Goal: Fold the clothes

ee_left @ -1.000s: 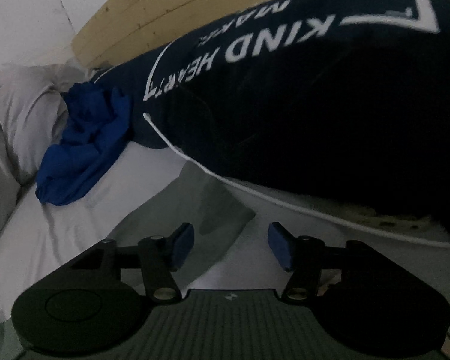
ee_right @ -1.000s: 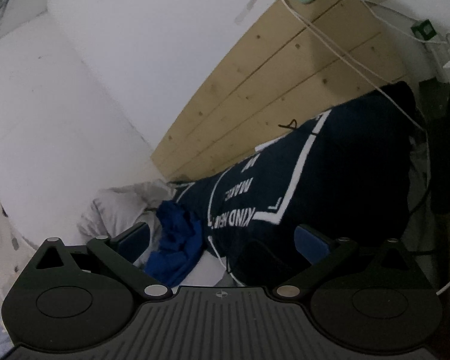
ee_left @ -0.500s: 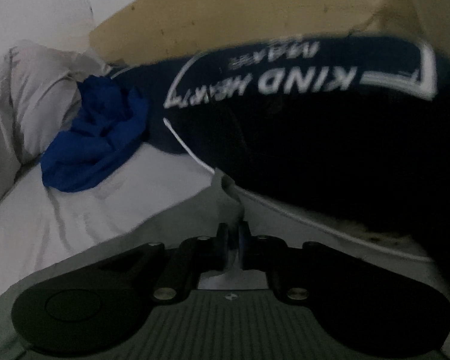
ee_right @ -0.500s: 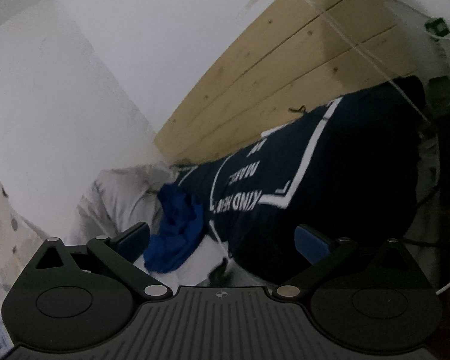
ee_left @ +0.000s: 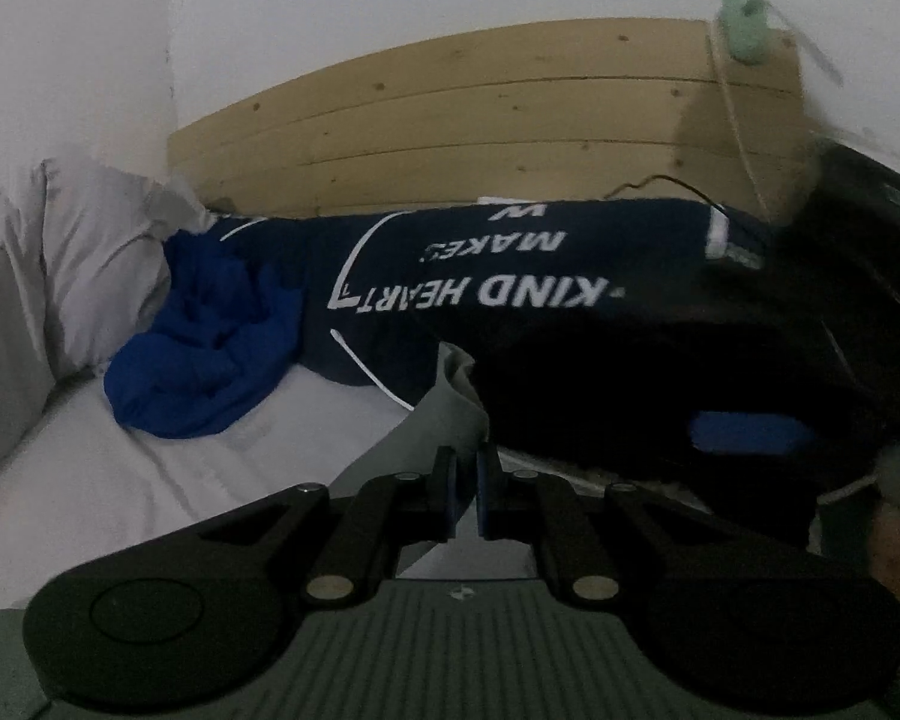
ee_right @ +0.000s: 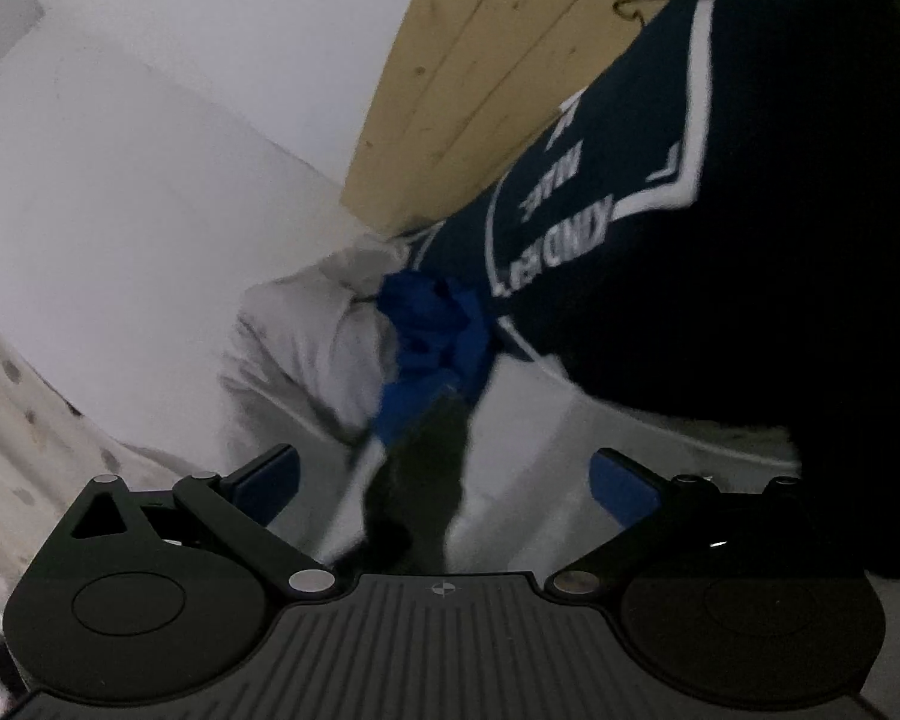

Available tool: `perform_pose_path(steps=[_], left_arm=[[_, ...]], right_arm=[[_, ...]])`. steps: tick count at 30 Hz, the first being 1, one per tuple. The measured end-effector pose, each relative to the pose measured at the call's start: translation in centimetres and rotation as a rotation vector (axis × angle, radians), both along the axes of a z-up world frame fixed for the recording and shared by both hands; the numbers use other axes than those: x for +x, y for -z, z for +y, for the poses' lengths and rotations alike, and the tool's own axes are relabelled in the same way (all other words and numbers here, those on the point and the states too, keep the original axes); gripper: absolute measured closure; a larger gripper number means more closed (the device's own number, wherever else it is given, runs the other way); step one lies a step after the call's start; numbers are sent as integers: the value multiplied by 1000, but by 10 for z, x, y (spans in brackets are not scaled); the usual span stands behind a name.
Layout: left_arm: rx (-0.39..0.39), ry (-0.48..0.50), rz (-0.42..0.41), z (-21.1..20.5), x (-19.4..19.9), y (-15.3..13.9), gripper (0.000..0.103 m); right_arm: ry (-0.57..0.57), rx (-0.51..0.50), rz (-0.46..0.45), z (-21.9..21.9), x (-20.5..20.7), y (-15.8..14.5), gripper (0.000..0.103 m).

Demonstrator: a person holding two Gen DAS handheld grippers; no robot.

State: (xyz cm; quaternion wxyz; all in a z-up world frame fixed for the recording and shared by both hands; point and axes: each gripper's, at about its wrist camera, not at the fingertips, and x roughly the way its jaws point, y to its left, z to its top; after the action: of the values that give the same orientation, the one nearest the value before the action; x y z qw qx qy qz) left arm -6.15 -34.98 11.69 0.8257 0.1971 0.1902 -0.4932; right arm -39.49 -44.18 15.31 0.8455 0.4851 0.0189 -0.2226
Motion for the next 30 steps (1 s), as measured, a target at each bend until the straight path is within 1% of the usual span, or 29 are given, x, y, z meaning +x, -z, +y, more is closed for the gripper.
perform_pose_path(steps=[2, 6, 11, 13, 14, 15, 16, 17, 19, 22, 23, 24, 25, 26, 27, 30], left_arm=[[4, 10, -6, 4, -7, 2, 93], [13, 5, 10, 9, -16, 8, 93], [1, -12, 28, 12, -23, 14, 93], [-11, -26, 40, 14, -22, 16, 93], [-17, -32, 46, 15, -22, 17, 93], [-23, -38, 52, 16, -22, 18, 93], [-28, -44, 56, 17, -21, 19, 93], [-33, -48, 61, 18, -20, 20, 93], [-43, -56, 70, 19, -19, 23, 93], [-60, -65, 83, 22, -17, 26, 93], [-67, -69, 89, 23, -16, 28, 93], [-75, -77, 97, 24, -14, 29, 93], [-86, -85, 107, 24, -12, 31, 93], [-99, -95, 119, 25, -10, 32, 93], [-113, -104, 130, 25, -8, 33, 93], [-181, -144, 147, 29, 1, 28, 93]], right_arm=[[-11, 31, -6, -2, 8, 5, 0], [-33, 109, -8, -12, 23, 19, 0], [-64, 181, 33, -24, 47, 38, 0], [-82, 211, 41, -24, 55, 44, 3], [-82, 208, 49, -23, 56, 44, 5], [-81, 205, 57, -21, 58, 44, 8], [-80, 203, 65, -20, 59, 44, 17], [-79, 200, 73, -19, 61, 44, 22], [-85, 188, 109, -16, 65, 45, 47], [-110, 170, 180, -13, 76, 48, 66], [-118, 159, 198, -12, 80, 47, 71], [-125, 147, 216, -11, 83, 47, 80], [-133, 136, 233, -10, 87, 47, 85], [-148, 103, 234, -8, 93, 35, 89], [-164, 71, 234, -6, 99, 24, 96], [-211, -27, 234, -1, 118, -11, 98]])
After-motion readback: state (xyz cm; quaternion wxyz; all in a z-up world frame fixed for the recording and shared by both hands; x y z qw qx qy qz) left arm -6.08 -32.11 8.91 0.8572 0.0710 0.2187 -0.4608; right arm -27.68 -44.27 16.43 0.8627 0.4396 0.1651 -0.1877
